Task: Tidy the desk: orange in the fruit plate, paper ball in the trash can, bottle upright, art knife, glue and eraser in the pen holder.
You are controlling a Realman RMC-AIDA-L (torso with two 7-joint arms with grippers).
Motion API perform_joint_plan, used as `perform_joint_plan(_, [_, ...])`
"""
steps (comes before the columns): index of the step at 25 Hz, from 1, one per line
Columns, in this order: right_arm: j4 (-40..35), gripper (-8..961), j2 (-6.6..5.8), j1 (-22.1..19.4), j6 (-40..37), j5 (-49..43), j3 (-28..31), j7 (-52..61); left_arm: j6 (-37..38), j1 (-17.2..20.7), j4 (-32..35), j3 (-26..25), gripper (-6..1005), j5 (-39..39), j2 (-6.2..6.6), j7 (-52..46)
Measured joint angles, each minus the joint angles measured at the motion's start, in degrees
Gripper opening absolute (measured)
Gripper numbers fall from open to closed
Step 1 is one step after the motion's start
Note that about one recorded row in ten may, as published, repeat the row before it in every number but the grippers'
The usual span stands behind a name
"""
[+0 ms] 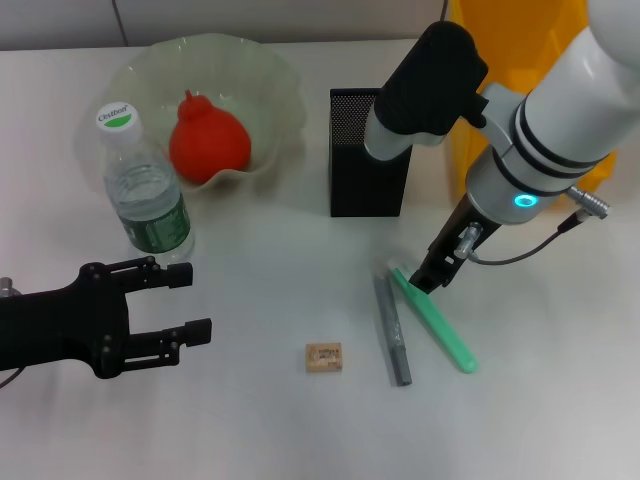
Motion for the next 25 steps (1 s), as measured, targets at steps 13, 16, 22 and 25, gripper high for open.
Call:
perform_joint_plan(13, [0.97,420,0.09,0.4,2.05,1.06,-2.36,4.65,-1.27,-0.43,-0.06,0.04,743,0.0,-0.14,0.0])
perform_joint_plan(16, [1.58,407,0.09,0.54,2.98,1.07,-3.61,5.14,-1.4,-0.52,-0.05,0.04,743,-0.01,-0.15,0.0])
perform_joint_plan(22, [3.08,381,0.09,0.53,5.82,1.37,-6.38,6.46,-2.09,-0.63,-0.04,0.26,743,-0.01,-0.41,0.0])
perform_joint_plan(25, [3.67,368,0.08,0.63,6.3,1.48,-6.51,6.48,-2.78,-0.65,-0.04,0.31,743,-0.01,-0.54,0.0])
